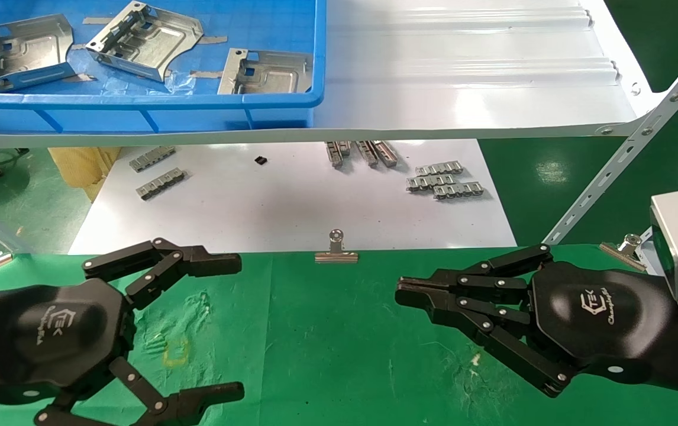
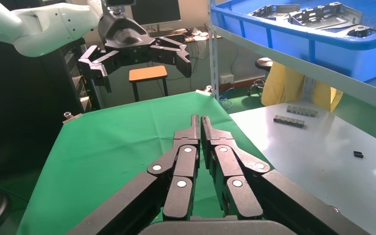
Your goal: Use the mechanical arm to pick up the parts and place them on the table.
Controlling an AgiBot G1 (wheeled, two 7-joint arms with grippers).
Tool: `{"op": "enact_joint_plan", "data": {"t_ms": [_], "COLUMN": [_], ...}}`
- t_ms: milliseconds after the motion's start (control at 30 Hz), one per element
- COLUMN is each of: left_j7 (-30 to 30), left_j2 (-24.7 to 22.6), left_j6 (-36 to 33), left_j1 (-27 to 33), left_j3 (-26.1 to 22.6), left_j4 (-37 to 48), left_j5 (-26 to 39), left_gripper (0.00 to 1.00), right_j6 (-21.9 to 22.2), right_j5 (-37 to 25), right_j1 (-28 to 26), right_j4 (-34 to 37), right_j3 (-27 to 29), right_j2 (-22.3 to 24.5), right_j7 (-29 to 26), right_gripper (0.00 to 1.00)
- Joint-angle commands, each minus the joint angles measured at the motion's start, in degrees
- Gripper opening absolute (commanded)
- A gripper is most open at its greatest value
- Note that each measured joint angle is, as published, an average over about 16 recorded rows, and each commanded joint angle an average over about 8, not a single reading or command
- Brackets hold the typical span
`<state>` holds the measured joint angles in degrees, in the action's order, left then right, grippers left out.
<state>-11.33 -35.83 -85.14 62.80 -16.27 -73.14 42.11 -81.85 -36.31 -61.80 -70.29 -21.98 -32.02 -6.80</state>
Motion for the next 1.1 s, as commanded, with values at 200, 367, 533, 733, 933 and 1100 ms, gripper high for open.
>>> {"op": "enact_joint_plan", "data": {"t_ms": [200,367,533,733,933,1100], "left_j7": [-1.86,-4.66,-7.7,-8.17,-6.13,-5.11], "left_j2": [-2.18,-4.9,-8.51,-12.99,-16.33,-18.13], "left_j6": [1.83,3.96,4.88,5.96,8.38,11.75], "left_j1": [4.23,12.57,23.01,34.58,43.31,48.8], "left_j3": [-0.8,-2.25,-4.73,-8.01,-10.71,-12.97], "left_j4": [1.09,4.87,14.01,29.99,44.71,54.83], "left_j5": [1.38,4.93,9.69,16.48,22.58,27.24], "left_gripper": [1.0,1.0,1.0,1.0,1.0,0.63], "right_j6": [0.0,0.0,0.0,0.0,0.0,0.0], "right_j5": [0.0,0.0,0.0,0.0,0.0,0.0], "right_j1": [0.0,0.0,0.0,0.0,0.0,0.0], "right_j4": [0.0,0.0,0.0,0.0,0.0,0.0], "right_j3": [0.0,0.0,0.0,0.0,0.0,0.0], "right_j2": [0.0,0.0,0.0,0.0,0.0,0.0], "right_j7": [0.0,0.0,0.0,0.0,0.0,0.0], "right_gripper": [0.0,0.0,0.0,0.0,0.04,0.64]}}
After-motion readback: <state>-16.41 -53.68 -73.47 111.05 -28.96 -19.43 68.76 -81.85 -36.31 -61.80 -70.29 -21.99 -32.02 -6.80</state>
